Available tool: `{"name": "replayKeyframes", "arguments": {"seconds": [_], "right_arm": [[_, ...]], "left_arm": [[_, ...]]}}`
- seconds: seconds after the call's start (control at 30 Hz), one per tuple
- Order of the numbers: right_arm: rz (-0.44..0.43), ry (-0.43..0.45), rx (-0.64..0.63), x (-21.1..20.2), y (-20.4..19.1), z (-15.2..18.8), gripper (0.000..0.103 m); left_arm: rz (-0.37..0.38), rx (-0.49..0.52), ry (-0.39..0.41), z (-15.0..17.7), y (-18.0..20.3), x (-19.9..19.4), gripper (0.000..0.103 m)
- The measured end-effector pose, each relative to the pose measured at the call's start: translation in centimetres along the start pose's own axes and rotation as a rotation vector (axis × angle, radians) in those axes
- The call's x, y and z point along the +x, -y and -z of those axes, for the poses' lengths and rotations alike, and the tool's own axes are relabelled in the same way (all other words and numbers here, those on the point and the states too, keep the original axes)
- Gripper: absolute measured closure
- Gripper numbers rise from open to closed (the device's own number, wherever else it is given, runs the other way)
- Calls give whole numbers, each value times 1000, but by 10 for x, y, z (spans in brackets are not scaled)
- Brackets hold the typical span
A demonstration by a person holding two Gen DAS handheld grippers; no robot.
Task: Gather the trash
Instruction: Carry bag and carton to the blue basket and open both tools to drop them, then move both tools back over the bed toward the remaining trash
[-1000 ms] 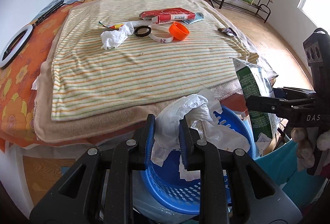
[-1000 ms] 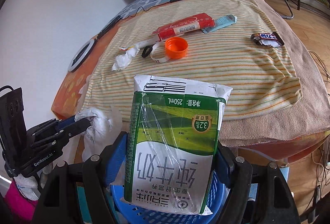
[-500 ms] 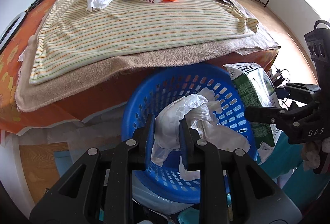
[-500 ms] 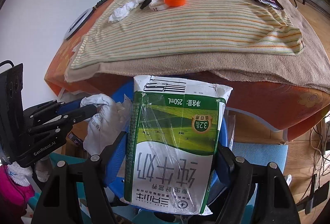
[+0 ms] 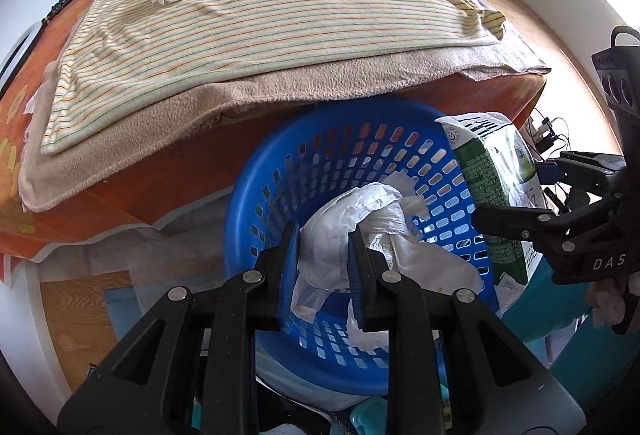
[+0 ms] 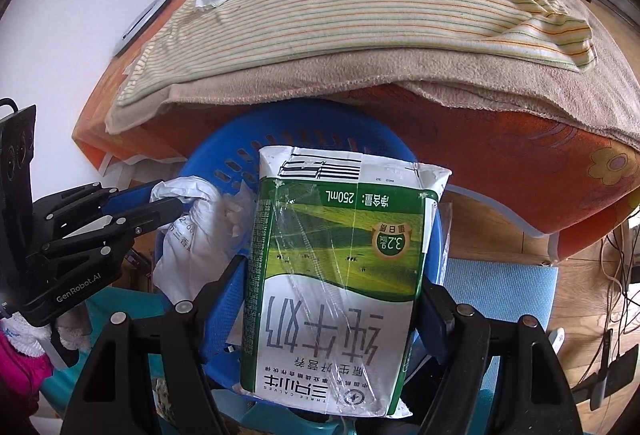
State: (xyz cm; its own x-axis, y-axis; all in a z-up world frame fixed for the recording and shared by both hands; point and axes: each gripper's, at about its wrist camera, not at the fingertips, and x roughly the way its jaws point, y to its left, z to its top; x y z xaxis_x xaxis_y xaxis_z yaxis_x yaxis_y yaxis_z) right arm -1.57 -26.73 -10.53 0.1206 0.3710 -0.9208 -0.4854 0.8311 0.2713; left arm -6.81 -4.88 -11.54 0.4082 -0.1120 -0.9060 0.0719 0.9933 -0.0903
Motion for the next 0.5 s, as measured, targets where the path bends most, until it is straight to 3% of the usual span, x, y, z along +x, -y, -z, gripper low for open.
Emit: {"name": "replayKeyframes", "arguments": {"seconds": [0.2,0.5], "right_arm": [[16,-1,0,2,-2,-3,20],[22,12,-1,-1,-1,-4,18]], "left_arm": [[-16,2,3,0,0,2,55],[-20,-15,6,-1,-4,1,55]]}}
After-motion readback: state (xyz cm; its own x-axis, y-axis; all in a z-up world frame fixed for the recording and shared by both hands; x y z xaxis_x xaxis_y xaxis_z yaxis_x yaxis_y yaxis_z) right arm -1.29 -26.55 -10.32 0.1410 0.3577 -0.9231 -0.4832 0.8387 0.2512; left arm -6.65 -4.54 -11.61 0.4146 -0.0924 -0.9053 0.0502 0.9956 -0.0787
